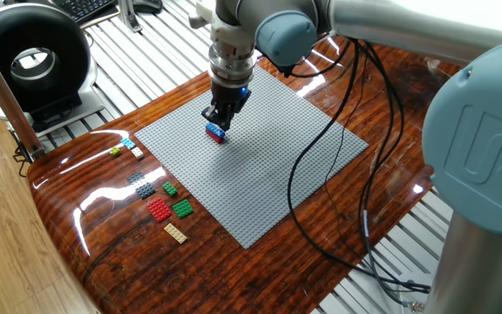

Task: Build with small Lego blocks

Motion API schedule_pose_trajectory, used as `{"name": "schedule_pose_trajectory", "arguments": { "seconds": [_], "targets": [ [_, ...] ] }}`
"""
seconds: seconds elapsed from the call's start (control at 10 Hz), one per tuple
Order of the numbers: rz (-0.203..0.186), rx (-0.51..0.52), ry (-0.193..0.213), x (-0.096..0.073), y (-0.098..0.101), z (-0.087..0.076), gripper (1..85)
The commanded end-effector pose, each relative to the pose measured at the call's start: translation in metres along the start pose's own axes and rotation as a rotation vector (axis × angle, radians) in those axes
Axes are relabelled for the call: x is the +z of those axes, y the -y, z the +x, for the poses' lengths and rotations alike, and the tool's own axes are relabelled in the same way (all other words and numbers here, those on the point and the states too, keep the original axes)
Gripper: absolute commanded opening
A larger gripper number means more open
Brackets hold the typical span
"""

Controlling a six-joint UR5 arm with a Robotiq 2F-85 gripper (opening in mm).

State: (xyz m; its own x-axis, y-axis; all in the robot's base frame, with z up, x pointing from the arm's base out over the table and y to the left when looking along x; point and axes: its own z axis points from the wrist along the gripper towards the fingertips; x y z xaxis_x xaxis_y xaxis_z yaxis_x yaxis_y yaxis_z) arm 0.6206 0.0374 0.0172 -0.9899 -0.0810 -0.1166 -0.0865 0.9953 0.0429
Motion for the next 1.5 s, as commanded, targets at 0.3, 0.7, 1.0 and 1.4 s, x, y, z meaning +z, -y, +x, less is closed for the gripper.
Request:
{"name": "schedule_pose_trajectory", "arguments": {
  "seconds": [0.3, 0.7, 1.0, 1.4],
  "targets": [
    [-0.011, 0.016, 0.005, -0.0003, -0.0051, -0.0027, 1.3],
    [-0.008, 0.023, 0.0, -0.0026, -0.0076, -0.0053, 1.3],
    [-0.007, 0.013, -0.004, -0.0055, -0.0033, -0.0036, 1.3],
    [-0.011, 0.001, -0.003, -0.0085, 0.0011, -0.004, 1.3]
  ]
}}
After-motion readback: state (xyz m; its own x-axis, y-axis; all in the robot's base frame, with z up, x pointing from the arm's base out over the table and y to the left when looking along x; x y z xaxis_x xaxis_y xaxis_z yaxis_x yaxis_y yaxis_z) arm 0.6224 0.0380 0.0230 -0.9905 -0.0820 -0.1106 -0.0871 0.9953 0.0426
